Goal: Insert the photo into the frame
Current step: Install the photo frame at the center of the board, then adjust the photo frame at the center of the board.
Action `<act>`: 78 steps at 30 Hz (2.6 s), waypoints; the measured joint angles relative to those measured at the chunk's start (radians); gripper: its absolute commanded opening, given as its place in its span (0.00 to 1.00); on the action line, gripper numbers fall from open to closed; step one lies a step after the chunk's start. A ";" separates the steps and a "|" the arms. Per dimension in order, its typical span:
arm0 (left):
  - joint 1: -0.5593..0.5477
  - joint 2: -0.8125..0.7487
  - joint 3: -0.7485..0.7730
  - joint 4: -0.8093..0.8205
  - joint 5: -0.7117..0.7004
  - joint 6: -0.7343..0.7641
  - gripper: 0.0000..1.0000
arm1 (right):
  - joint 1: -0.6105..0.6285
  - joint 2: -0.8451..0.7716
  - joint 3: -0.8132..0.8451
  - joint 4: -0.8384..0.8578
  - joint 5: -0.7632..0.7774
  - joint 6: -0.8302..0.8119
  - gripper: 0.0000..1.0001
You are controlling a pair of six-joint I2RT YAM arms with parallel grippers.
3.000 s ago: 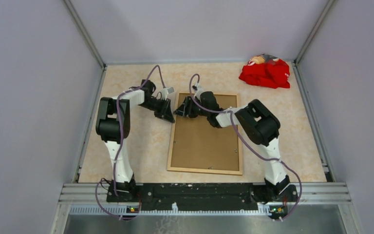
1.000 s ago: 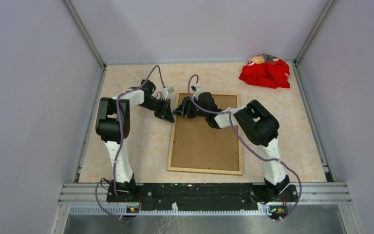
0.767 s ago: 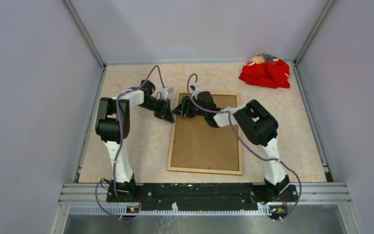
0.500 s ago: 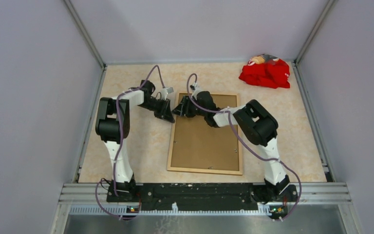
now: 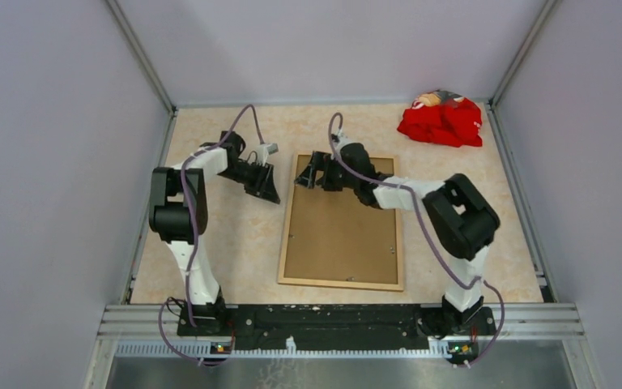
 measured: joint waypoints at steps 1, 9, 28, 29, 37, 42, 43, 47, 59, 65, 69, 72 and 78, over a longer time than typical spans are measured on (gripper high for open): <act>0.006 -0.017 -0.004 -0.006 -0.014 0.023 0.43 | -0.014 -0.060 -0.017 -0.040 0.018 -0.008 0.95; -0.024 -0.145 -0.154 0.003 -0.187 0.160 0.44 | -0.285 -0.470 -0.165 -0.272 0.245 -0.029 0.99; -0.294 -0.351 -0.388 0.109 -0.425 0.248 0.43 | -0.440 -0.217 -0.203 -0.281 0.232 0.014 0.99; -0.306 -0.353 -0.390 0.110 -0.436 0.247 0.43 | -0.438 -0.182 -0.169 -0.280 0.221 0.014 0.99; -0.369 -0.367 -0.402 0.071 -0.448 0.238 0.47 | -0.287 0.131 0.264 -0.337 0.210 -0.016 0.99; -0.427 -0.368 -0.406 -0.045 -0.400 0.222 0.58 | -0.187 0.294 0.533 -0.402 0.202 -0.065 0.99; -0.435 -0.368 -0.406 -0.064 -0.388 0.224 0.60 | -0.175 0.301 0.550 -0.412 0.201 -0.071 0.99; -0.452 -0.367 -0.401 -0.136 -0.348 0.252 0.70 | -0.156 0.281 0.554 -0.457 0.190 -0.087 0.99; -0.193 -0.389 -0.064 -0.288 -0.269 0.407 0.61 | -0.192 -0.314 0.154 -0.568 0.227 -0.100 0.99; 0.066 -0.146 0.257 -0.245 -0.285 0.342 0.50 | -0.190 -0.680 -0.259 -0.589 0.235 -0.046 0.99; 0.151 0.023 0.337 -0.213 -0.282 0.293 0.43 | -0.155 -0.753 -0.390 -0.586 0.219 -0.006 0.99; 0.160 0.094 0.337 -0.214 -0.272 0.263 0.38 | -0.116 -0.753 -0.410 -0.564 0.203 0.021 0.99; 0.144 0.122 0.327 -0.209 -0.216 0.235 0.32 | -0.097 -0.806 -0.457 -0.594 0.228 0.080 0.99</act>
